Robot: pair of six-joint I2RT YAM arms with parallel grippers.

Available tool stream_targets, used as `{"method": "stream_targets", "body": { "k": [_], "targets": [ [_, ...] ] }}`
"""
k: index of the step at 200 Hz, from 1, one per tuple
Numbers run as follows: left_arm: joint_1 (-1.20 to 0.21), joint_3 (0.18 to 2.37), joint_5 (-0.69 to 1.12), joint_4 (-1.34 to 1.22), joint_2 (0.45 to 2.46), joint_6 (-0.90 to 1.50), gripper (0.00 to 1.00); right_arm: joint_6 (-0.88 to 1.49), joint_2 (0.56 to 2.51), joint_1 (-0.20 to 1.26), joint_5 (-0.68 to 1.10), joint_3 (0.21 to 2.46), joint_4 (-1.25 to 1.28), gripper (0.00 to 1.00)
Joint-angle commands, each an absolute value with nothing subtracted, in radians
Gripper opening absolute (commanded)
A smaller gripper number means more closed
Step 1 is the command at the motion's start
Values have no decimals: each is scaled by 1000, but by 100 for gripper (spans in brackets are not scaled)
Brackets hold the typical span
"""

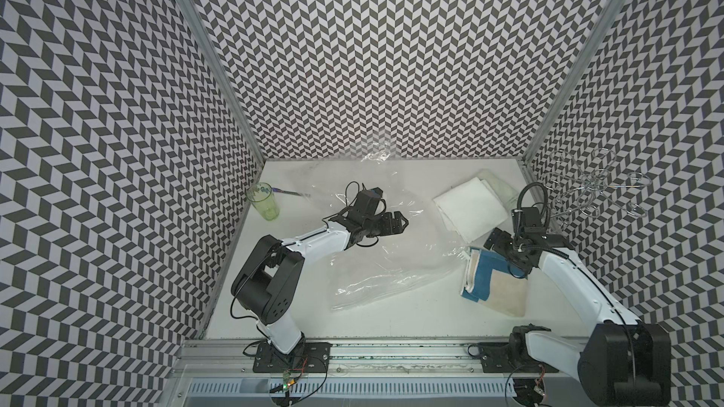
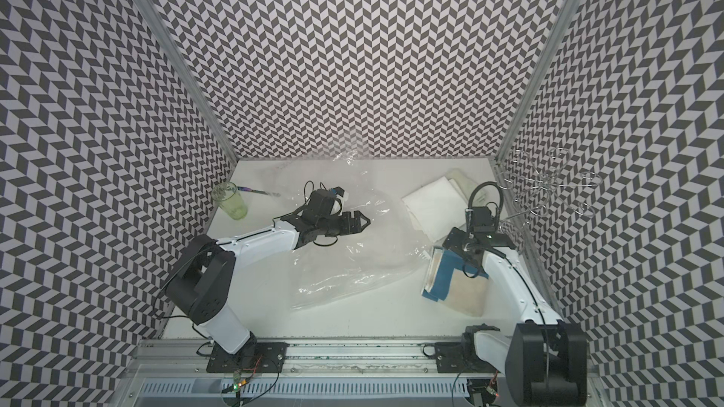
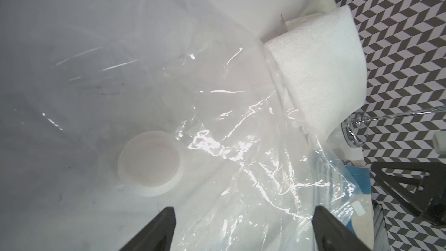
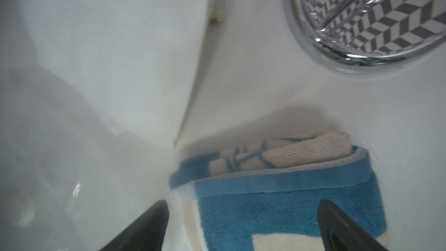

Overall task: Place the folded towel into the vacuum bag
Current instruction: Adjust the vacuum bag at the center of the board, then adjust the towel at the center of the board, then pick up the towel from the center of the board.

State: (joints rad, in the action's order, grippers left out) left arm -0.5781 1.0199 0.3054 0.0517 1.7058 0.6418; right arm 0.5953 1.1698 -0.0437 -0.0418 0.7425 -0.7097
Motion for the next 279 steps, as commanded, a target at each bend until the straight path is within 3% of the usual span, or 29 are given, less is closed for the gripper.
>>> {"method": "stream_targets", "body": {
  "k": [1, 79, 105, 120, 152, 187, 231, 279],
  "targets": [
    [-557, 963, 295, 15, 1708, 653, 91, 618, 1160, -119, -63, 695, -651, 98],
    [-510, 828, 302, 22, 1640, 671, 92, 621, 1265, -179, -42, 691, -651, 100],
    [-510, 843, 307, 39, 1621, 666, 92, 629, 1280, -178, 91, 617, -518, 95],
    [-510, 858, 307, 60, 1607, 657, 92, 683, 1301, -136, 146, 588, -426, 89],
    [-512, 884, 299, 110, 1555, 634, 92, 808, 1374, 23, 83, 662, -337, 88],
    [-510, 903, 278, 144, 1507, 626, 92, 777, 1499, 46, 89, 826, -358, 87],
    [-534, 971, 266, 187, 1471, 610, 92, 550, 1313, -52, 106, 848, -590, 100],
    [-585, 1040, 307, 187, 1512, 613, 92, 524, 1172, -138, 67, 717, -673, 100]
  ]
}}
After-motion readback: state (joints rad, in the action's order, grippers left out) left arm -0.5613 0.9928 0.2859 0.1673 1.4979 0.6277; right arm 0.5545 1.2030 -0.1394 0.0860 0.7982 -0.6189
